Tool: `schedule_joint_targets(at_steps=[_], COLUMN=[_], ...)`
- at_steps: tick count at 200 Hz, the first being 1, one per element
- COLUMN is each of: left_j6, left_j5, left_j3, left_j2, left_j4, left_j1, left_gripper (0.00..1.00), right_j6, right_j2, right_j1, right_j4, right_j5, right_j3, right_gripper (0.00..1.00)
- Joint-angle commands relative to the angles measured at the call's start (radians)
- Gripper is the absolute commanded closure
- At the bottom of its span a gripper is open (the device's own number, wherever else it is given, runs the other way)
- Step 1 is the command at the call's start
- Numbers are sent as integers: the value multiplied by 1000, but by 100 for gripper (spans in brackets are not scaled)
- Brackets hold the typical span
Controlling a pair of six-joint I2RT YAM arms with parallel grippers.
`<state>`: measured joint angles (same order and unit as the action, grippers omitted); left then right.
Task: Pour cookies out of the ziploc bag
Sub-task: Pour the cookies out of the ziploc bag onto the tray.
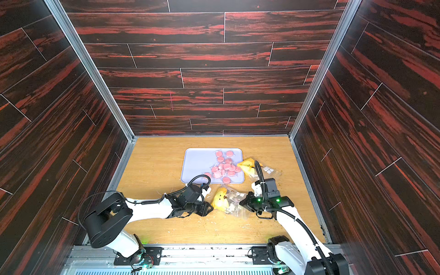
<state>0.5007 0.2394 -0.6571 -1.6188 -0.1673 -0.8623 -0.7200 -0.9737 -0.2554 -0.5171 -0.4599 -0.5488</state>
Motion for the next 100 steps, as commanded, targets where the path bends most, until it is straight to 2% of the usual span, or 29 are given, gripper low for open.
schedule_joint_targets(at_steps=[1, 36, 100], left_j6=[-6, 10, 0], left_j5=[17, 46, 27], left_j3=[20, 58, 57], left_j2=[-17, -20, -9], left_j4=[-76, -173, -151], left_j1=[0, -1, 0], left_gripper=[59, 64, 85], right_j6=[14, 14, 24], right_j2=[17, 17, -3], right_j1=[9, 10, 16], right_j4=[-21, -17, -12], right_j5=[-9, -14, -20], right_j3=[0, 4, -5], right_gripper=[97, 98, 100])
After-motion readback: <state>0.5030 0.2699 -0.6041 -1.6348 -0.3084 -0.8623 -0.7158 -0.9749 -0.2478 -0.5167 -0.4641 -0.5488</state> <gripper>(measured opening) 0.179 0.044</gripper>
